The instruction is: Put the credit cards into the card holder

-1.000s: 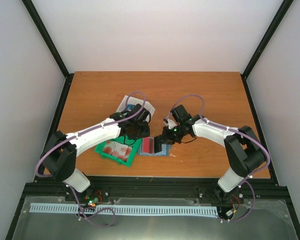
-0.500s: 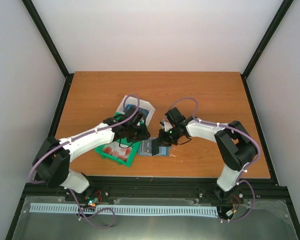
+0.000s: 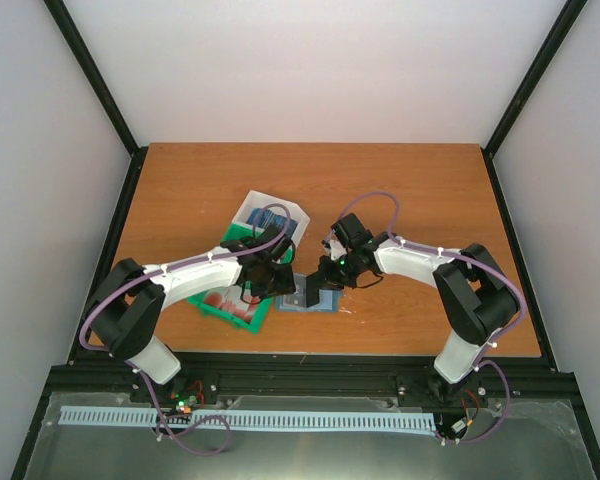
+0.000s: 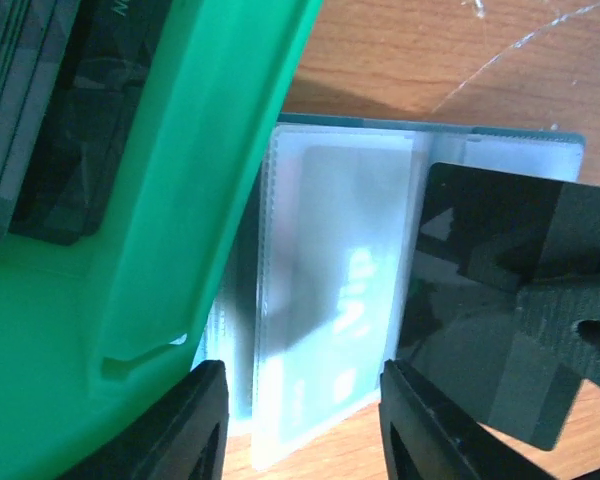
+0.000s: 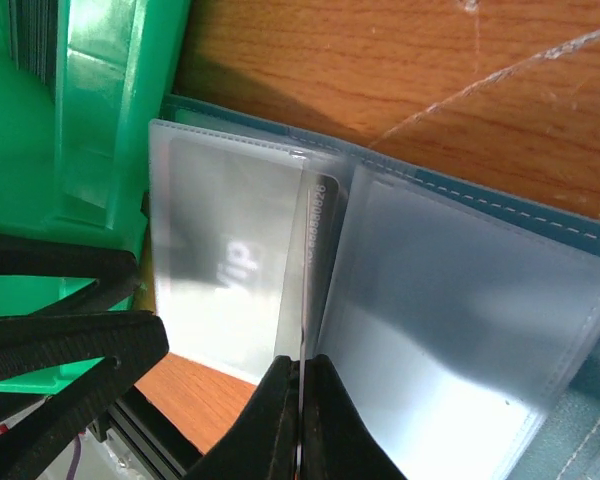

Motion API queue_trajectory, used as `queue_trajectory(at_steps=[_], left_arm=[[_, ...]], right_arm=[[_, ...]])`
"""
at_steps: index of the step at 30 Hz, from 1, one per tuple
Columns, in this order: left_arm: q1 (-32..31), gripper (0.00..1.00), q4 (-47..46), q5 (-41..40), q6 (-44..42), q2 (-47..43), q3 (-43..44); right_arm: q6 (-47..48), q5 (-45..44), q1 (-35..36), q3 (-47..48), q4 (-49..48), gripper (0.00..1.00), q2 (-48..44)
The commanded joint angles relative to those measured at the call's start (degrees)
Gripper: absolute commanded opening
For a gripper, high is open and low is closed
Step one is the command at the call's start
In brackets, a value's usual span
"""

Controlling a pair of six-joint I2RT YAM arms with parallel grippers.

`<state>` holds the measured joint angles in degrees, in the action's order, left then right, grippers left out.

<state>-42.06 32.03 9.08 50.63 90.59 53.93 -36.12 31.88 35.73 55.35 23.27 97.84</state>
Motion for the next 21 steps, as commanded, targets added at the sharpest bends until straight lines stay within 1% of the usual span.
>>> queue_trajectory(at_steps=[1,10,13,17,21], left_arm=[[1.0,0.48,4.7,-5.2,-0.5,-0.8,1.0],[6.2,0.58,4.4,-8.7,-3.0,-1.7,-0.2],[8.4,0.6,3.0,-7.8,-4.6,-1.4,0.1],[9.0,0.62,-0.4,-3.8,-5.9,-2.3,-0.9],[9.0,0.62,-6.2,4.6,-6.0,-4.0,-4.2]], right_arm=[[-0.3,-0.9,0.0,0.3,-0.6,0.03,-1.2],[0.3,-1.5,0.0,1.2,-0.1,0.03,-0.7],[0.3,-1.6,-0.1,1.0,-0.8,0.03,-0.6],[-0.5,-0.8,-0.5,-0.1,-2.9,0.03,-0.5],[-2.5,2.4,-1.5,-2.3,-6.8,0.03,-0.9]])
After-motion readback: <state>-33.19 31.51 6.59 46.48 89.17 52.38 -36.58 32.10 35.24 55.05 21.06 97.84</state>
